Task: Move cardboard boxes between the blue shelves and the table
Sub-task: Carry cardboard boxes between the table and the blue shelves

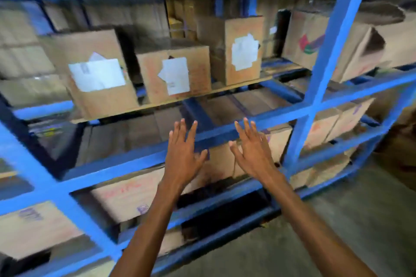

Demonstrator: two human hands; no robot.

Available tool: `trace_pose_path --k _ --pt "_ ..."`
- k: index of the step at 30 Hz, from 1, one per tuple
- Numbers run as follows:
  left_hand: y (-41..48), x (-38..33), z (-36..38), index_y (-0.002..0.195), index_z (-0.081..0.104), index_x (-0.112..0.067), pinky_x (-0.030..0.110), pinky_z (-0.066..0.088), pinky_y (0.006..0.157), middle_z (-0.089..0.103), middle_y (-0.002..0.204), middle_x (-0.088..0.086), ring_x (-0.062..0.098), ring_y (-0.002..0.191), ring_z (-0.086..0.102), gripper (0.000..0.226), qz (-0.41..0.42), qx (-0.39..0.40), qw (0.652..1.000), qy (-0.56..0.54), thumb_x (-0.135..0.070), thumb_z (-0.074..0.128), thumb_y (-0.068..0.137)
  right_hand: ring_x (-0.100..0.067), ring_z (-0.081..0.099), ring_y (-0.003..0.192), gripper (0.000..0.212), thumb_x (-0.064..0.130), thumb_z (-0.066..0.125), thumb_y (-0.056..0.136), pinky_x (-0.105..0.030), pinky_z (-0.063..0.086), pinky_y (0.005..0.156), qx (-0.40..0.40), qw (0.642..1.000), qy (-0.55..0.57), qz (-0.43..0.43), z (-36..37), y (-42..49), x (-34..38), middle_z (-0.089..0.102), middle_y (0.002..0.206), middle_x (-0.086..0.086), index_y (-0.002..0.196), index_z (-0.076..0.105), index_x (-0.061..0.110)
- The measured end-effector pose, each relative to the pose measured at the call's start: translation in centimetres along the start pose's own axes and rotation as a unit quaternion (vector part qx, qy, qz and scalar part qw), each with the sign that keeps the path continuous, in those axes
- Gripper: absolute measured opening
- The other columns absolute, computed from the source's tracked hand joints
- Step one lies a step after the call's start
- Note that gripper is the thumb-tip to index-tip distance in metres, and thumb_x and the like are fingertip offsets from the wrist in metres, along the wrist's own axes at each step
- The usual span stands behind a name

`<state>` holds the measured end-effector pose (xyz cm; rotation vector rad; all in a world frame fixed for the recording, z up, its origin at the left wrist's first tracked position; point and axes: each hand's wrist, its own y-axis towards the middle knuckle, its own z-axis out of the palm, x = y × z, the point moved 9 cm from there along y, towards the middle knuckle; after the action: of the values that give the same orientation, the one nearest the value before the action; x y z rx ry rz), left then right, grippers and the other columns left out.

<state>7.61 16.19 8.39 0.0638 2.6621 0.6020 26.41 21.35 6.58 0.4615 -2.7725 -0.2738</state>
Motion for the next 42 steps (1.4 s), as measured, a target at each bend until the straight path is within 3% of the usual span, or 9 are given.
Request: trace_pose_path --k 8,14,23,25,30,34,36,40,42 --pt "-0.5 13.6 -8.4 0.164 0.017 -0.019 0.043 0.006 0.128 0.006 0.172 0.015 0.032 0.159 0.0 0.086 -0.167 -0.062 0.984 0.006 -0.036 0.067 0.096 -0.026 0.0 0.162 0.069 0.047 0.038 0.11 -0.051 0.014 0.128 0.04 0.988 0.067 -0.136 3.3 8.3 15.3 0.0 0.176 -0.007 0.168 0.009 0.021" --pt "1.0 22.5 -10.7 0.162 0.027 -0.013 0.04 0.024 0.125 0.026 0.167 0.018 0.031 0.157 0.021 0.085 -0.281 -0.122 0.947 -0.095 -0.032 0.074 0.093 -0.025 -0.003 0.162 0.077 0.052 0.043 0.108 -0.051 0.009 0.128 0.056 0.974 0.087 -0.202 3.9 13.9 23.8 -0.005 0.176 -0.001 0.168 0.003 0.026" --pt "5.2 32.2 -12.0 0.153 0.043 -0.008 0.038 0.044 0.105 0.059 0.144 0.021 0.038 0.132 0.055 0.074 -0.378 -0.218 0.883 -0.176 -0.031 0.076 0.091 -0.028 -0.006 0.162 0.089 0.05 0.057 0.102 -0.051 0.009 0.129 -0.055 0.967 0.028 -0.247 -1.9 25.0 34.4 -0.005 0.175 -0.011 0.168 0.005 0.021" --pt "5.8 34.3 -12.0 0.147 0.05 -0.005 0.038 0.046 0.101 0.064 0.137 0.021 0.039 0.128 0.059 0.064 -0.411 -0.247 0.847 -0.229 -0.033 0.072 0.094 -0.026 -0.009 0.162 0.091 0.055 0.056 0.101 -0.051 0.008 0.129 -0.076 0.966 0.002 -0.248 -3.2 27.3 36.2 -0.01 0.175 -0.009 0.168 0.004 0.021" --pt "6.4 36.8 -7.9 0.14 0.054 -0.003 0.038 0.052 0.097 0.06 0.136 0.01 0.032 0.127 0.058 0.047 -0.436 -0.288 0.69 -0.5 -0.033 0.058 0.104 -0.028 -0.009 0.161 0.102 0.064 0.064 0.092 -0.055 0.004 0.128 -0.104 0.955 -0.052 -0.272 -6.4 31.8 41.6 -0.008 0.175 -0.012 0.168 0.009 0.024" --pt "9.0 37.2 -4.8 0.134 0.058 0.0 0.051 0.043 0.114 0.058 0.144 0.02 0.038 0.134 0.054 0.047 -0.431 -0.263 0.593 -0.628 -0.036 0.055 0.103 -0.027 -0.002 0.162 0.114 0.063 0.077 0.081 -0.055 0.006 0.127 -0.065 0.95 -0.094 -0.292 -6.9 34.5 45.1 0.0 0.175 -0.012 0.167 0.011 0.03" --pt "10.7 37.0 -4.2 0.13 0.06 -0.003 0.051 0.042 0.112 0.059 0.141 0.022 0.038 0.132 0.054 0.044 -0.403 -0.267 0.542 -0.687 -0.037 0.051 0.103 -0.027 0.004 0.162 0.118 0.063 0.081 0.076 -0.052 0.007 0.127 -0.047 0.947 -0.1 -0.3 -6.5 35.7 46.4 0.007 0.175 -0.011 0.167 0.013 0.031" --pt "13.2 36.9 -3.6 0.149 0.048 -0.013 0.044 0.043 0.103 0.054 0.147 0.017 0.033 0.128 0.052 0.053 -0.375 -0.261 0.443 -0.771 -0.04 0.044 0.104 -0.031 0.009 0.16 0.127 0.066 0.088 0.067 -0.046 0.014 0.127 0.016 0.945 -0.099 -0.31 -5.0 37.8 48.1 0.016 0.174 -0.008 0.167 0.017 0.033" --pt "14.1 36.9 -3.7 0.15 0.045 -0.017 0.05 0.043 0.109 0.052 0.15 0.017 0.035 0.133 0.05 0.049 -0.351 -0.269 0.388 -0.809 -0.034 0.043 0.104 -0.032 0.012 0.16 0.134 0.068 0.09 0.061 -0.046 0.017 0.127 0.056 0.944 -0.115 -0.305 -4.2 38.6 48.4 0.016 0.174 -0.005 0.167 0.015 0.034"
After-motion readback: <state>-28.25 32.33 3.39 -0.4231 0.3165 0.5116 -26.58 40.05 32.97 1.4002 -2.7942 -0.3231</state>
